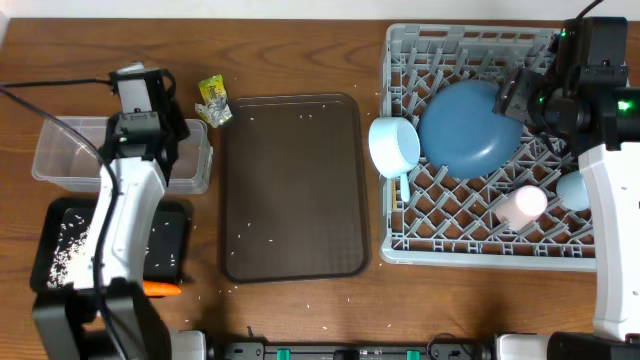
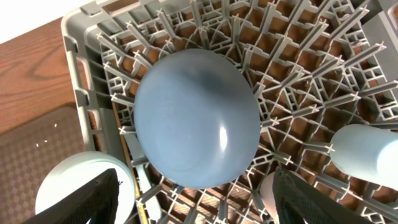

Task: Sort waste into correct bins and load items into the dishwasher rack
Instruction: 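Drop the tissue into the clear plastic bin, then reach the left gripper to the yellow Pandan wrapper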

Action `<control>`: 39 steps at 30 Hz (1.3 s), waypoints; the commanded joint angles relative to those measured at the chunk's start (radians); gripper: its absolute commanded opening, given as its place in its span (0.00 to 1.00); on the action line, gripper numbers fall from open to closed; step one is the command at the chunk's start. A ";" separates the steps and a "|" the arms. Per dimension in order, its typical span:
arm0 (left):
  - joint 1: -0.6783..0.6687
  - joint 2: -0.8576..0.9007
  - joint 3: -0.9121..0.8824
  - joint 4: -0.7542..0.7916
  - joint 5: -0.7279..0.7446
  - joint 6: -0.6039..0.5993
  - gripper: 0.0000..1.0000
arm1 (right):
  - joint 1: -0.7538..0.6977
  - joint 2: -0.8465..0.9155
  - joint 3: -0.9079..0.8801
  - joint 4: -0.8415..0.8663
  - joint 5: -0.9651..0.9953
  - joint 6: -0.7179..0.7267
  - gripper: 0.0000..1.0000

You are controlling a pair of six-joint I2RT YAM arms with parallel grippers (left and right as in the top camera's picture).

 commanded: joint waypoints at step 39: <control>-0.268 0.473 -0.003 0.488 -0.023 0.119 0.57 | -0.005 -0.019 0.002 -0.001 0.003 0.006 0.73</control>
